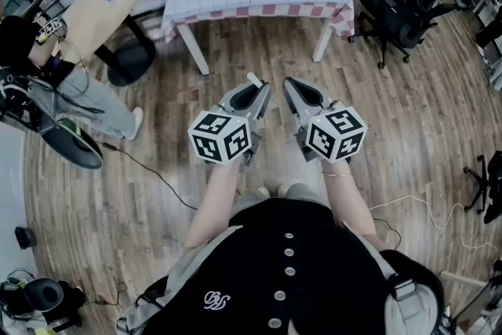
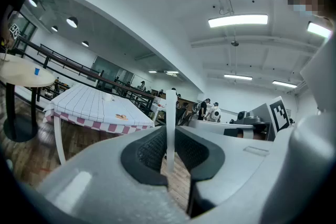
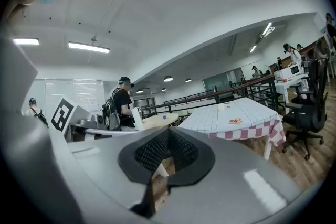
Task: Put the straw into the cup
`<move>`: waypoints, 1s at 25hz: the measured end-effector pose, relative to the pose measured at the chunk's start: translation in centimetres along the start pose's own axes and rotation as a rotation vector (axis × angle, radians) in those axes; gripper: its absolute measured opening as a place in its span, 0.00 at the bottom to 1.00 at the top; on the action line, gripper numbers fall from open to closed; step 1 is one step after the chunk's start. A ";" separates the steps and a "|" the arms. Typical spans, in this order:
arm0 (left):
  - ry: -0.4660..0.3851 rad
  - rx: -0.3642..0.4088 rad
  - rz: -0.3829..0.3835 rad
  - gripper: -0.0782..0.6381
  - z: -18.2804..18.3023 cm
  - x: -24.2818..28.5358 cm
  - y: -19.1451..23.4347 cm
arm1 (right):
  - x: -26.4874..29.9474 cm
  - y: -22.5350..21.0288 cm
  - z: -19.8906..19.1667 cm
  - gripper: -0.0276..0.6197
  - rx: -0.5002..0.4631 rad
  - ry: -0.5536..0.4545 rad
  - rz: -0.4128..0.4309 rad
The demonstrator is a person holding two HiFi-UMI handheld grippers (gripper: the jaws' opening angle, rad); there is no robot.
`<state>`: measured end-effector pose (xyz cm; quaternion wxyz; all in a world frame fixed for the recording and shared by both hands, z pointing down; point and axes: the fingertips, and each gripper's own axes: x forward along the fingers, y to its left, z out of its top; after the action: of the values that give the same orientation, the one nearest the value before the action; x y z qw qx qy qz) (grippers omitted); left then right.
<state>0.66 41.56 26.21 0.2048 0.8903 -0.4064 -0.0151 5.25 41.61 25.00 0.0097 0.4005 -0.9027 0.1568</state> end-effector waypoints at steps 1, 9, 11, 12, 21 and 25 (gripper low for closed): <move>0.000 0.009 -0.002 0.17 0.2 0.0 0.1 | 0.0 -0.1 0.0 0.04 0.005 0.000 -0.001; 0.014 0.042 -0.003 0.17 0.1 0.0 1.7 | 0.8 0.0 -0.4 0.04 0.000 0.006 -0.015; 0.016 0.045 -0.003 0.17 0.1 0.0 2.2 | 1.2 0.1 -0.6 0.04 -0.010 0.010 -0.019; 0.018 0.047 -0.005 0.17 0.1 0.0 2.3 | 1.3 0.1 -0.6 0.04 -0.014 0.005 -0.024; 0.041 0.060 -0.056 0.17 0.2 1.1 2.8 | 2.1 -1.6 -0.5 0.04 -0.017 -0.011 -0.050; 0.024 0.049 -0.049 0.17 0.7 2.5 4.4 | 4.0 -3.4 -0.7 0.04 -0.009 0.000 -0.043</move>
<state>-1.01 36.88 27.56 0.1873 0.9050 -0.3820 0.0007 4.89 36.75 27.15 0.0150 0.4197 -0.8946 0.1527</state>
